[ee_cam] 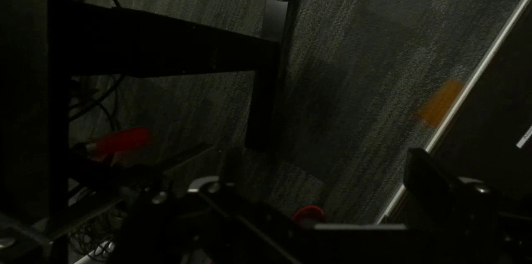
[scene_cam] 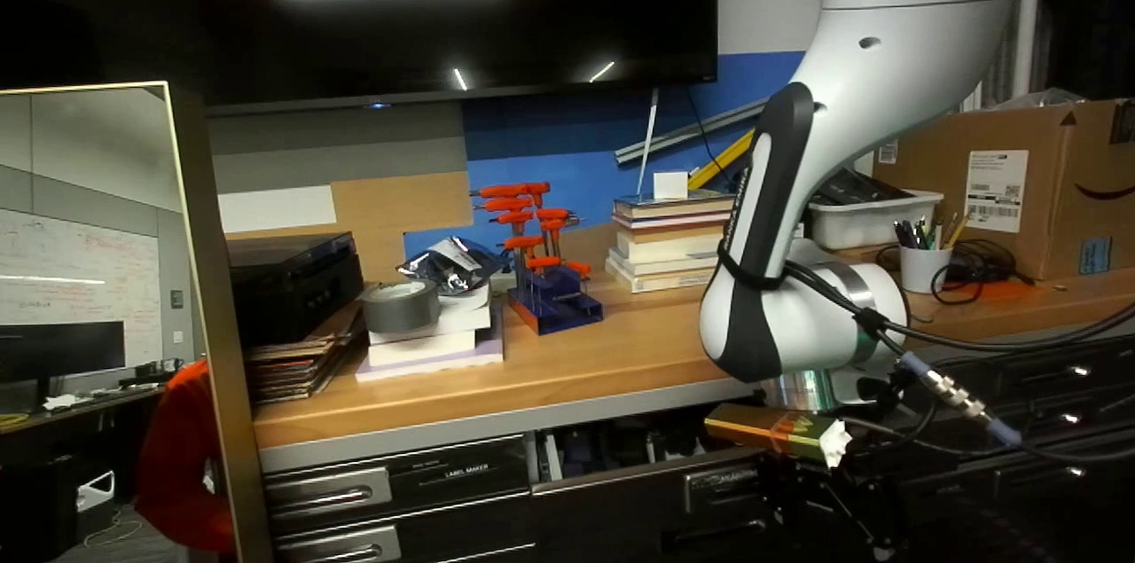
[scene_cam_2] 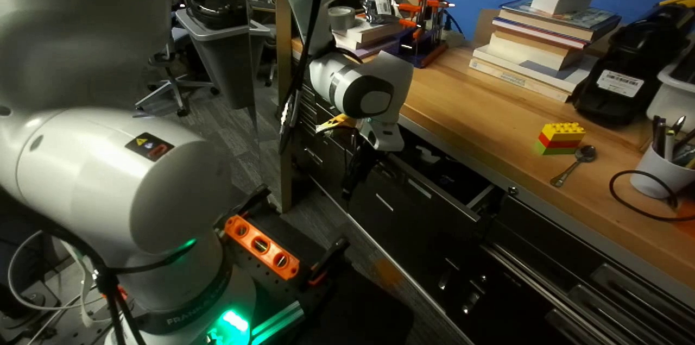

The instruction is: Put the black objects into the the drawer then close the drawer.

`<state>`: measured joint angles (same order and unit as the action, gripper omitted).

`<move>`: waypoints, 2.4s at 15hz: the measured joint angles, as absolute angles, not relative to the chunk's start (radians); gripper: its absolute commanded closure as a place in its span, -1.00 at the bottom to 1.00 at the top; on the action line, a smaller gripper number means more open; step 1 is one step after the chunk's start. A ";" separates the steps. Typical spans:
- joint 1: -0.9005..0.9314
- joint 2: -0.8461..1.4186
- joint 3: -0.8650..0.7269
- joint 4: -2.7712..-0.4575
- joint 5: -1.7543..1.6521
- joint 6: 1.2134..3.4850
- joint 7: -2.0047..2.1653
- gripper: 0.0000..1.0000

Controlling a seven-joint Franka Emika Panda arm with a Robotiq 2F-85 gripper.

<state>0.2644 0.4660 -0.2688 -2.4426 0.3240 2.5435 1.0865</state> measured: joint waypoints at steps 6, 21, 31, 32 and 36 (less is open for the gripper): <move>0.176 0.524 -0.172 -2.381 0.325 2.654 1.177 -1.00; 0.170 0.649 -0.109 -2.237 0.289 2.880 1.145 -1.00; 0.104 0.280 -0.120 -2.387 0.155 2.547 0.720 -1.00; 0.093 0.226 -0.117 -2.399 0.155 2.499 0.663 -1.00; 0.054 0.004 -0.113 -2.417 0.145 2.224 0.452 -1.00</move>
